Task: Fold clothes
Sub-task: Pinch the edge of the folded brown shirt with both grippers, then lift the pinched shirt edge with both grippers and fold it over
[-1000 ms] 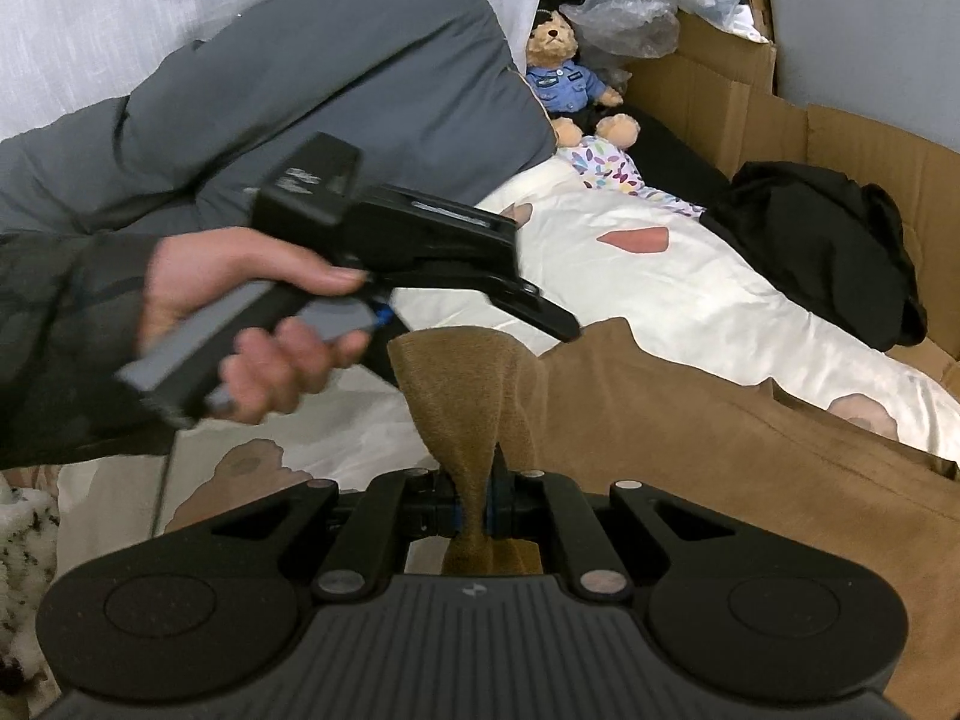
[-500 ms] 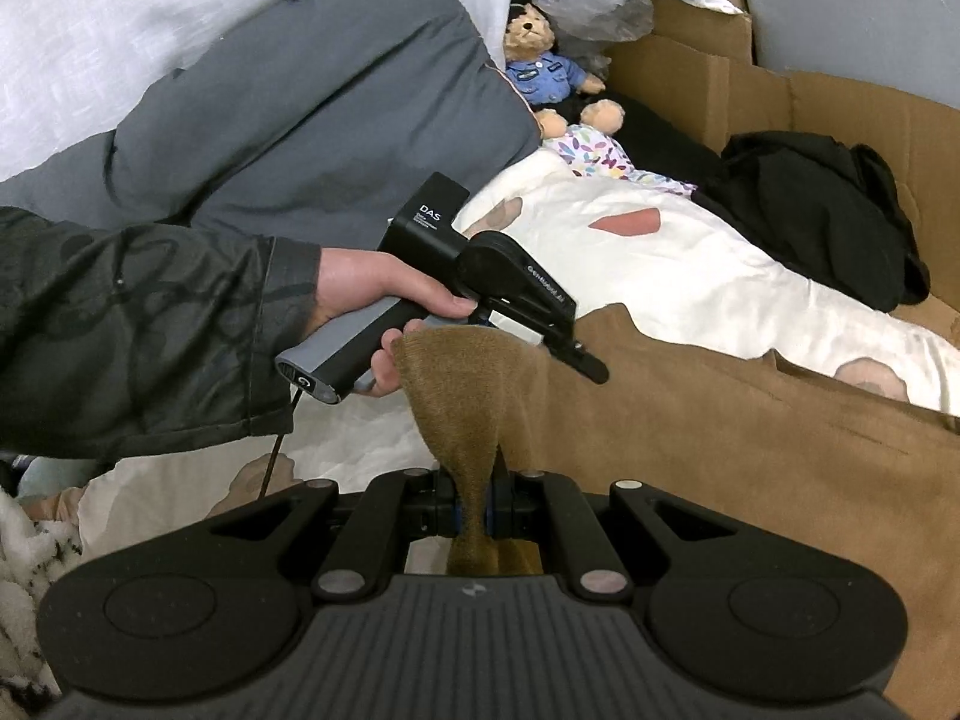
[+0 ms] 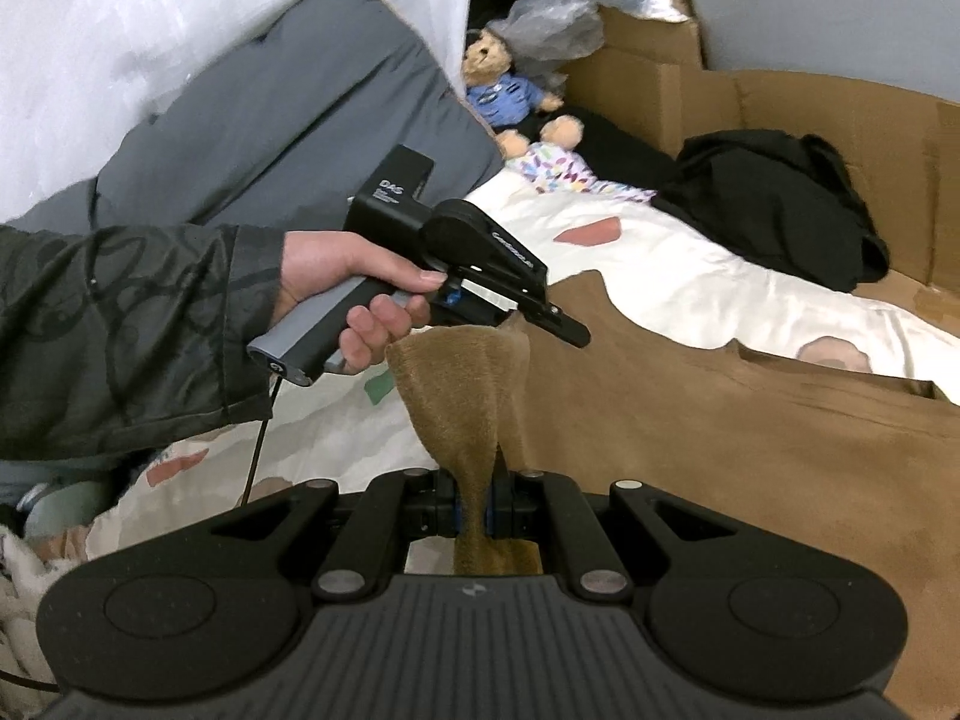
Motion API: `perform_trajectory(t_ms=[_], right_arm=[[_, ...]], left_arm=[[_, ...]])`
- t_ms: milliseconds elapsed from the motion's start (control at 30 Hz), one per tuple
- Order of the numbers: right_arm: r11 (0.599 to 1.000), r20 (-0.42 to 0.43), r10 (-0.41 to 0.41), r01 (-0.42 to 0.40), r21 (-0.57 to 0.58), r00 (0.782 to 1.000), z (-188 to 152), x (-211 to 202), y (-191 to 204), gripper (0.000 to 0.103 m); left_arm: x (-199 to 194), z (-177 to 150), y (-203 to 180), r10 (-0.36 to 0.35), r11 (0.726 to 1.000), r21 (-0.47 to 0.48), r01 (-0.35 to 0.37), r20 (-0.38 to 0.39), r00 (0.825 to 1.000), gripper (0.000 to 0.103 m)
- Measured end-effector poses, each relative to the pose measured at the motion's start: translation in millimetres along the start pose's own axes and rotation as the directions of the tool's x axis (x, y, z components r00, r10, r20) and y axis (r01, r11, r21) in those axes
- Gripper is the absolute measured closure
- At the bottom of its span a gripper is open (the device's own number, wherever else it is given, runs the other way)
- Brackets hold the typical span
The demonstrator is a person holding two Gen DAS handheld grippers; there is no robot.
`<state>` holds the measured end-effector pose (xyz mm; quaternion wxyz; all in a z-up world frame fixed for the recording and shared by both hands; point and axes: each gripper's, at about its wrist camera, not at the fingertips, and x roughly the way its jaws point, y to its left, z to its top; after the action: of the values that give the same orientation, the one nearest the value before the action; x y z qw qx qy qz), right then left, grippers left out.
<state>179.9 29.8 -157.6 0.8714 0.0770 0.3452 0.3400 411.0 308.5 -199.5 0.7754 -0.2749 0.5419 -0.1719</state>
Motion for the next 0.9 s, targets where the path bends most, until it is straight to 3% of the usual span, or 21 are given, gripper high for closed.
perform_trajectory(t_ms=[467,900], right_arm=[[0.989,0.108,-0.051,0.035,0.141,0.993,-10,-74,-32,0.096],[0.962,0.171,-0.143,0.097,0.254,0.975,-48,-141,-77,0.096]], left_arm=[[-13,-11,-107,-0.019,0.988,0.151,0.015,0.029,0.999,0.093],[9,-45,-198,-0.038,0.964,0.264,0.036,0.000,0.999,0.093]])
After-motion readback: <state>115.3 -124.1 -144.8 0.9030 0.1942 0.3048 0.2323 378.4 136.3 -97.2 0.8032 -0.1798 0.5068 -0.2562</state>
